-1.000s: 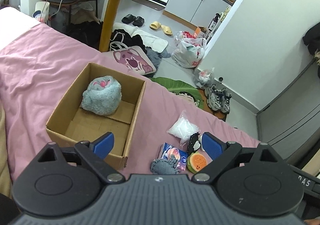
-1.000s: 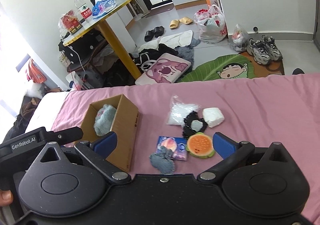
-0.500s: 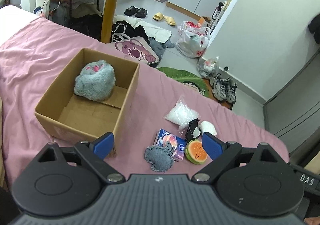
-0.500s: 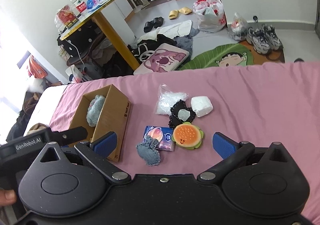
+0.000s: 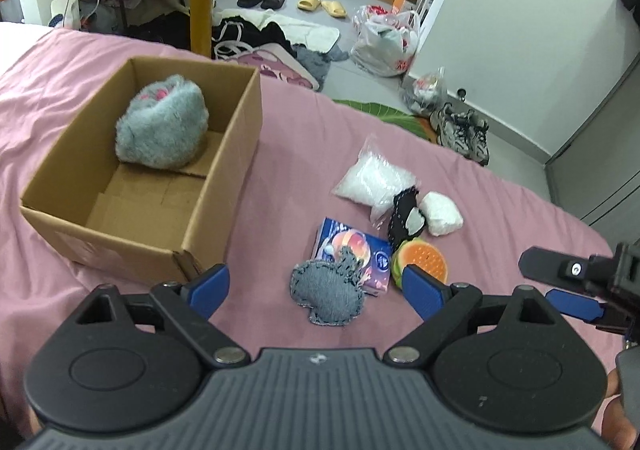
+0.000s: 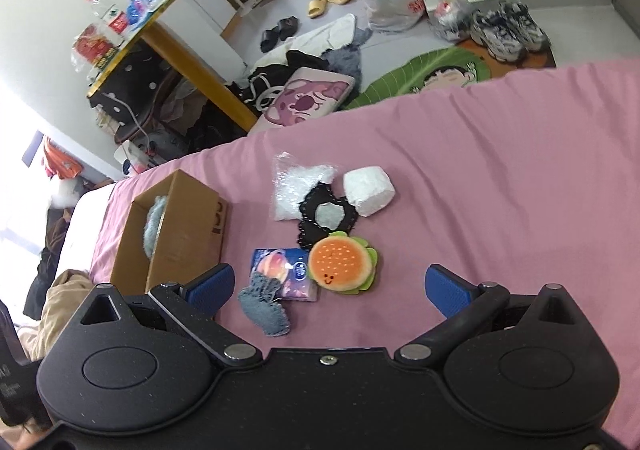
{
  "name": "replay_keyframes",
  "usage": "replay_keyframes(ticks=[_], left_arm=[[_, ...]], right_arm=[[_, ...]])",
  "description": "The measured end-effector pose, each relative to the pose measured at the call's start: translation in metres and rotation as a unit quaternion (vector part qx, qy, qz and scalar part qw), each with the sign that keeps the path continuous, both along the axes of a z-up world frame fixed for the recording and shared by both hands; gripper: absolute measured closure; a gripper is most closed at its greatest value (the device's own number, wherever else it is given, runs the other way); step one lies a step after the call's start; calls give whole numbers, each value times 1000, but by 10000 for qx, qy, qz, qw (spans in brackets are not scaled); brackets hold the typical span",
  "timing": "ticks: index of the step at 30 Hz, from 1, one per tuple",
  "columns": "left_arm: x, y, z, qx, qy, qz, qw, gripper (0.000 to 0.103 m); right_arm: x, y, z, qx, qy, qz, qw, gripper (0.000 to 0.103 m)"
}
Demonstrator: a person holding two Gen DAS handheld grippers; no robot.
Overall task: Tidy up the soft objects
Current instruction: 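Lift both grippers out of the box and move back over the pile, then grasp the grey denim plush with the left gripper while the right grasps the orange burger plush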
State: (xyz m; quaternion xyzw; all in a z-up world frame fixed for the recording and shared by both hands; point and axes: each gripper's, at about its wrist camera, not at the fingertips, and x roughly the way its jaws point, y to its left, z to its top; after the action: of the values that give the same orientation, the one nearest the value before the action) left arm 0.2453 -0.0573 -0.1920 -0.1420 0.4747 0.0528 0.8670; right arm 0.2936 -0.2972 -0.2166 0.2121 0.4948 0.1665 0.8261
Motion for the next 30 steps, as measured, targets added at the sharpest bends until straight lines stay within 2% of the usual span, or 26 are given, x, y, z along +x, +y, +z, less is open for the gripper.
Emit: replay_keyframes(ticks=[10, 16, 18, 21, 30], left_arm=[[11, -4, -34, -46, 252, -7, 9997, 13], [17, -6, -51, -90, 470, -50, 9988, 24], [19, -6, -57, -95, 547, -38, 9985, 31], [23, -5, -65, -177, 635, 1, 9978, 37], [38, -6, -79, -283, 705, 38, 9971, 45]], right_arm=[[13, 2, -22, 286, 109, -111, 9995, 1], [18, 6, -32, 306, 186, -232, 9991, 4], [19, 6, -36, 315, 205, -244, 9990, 6], [23, 7, -42, 327, 261, -237, 9988, 9], [34, 20, -62, 322, 342, 116, 9988, 15]])
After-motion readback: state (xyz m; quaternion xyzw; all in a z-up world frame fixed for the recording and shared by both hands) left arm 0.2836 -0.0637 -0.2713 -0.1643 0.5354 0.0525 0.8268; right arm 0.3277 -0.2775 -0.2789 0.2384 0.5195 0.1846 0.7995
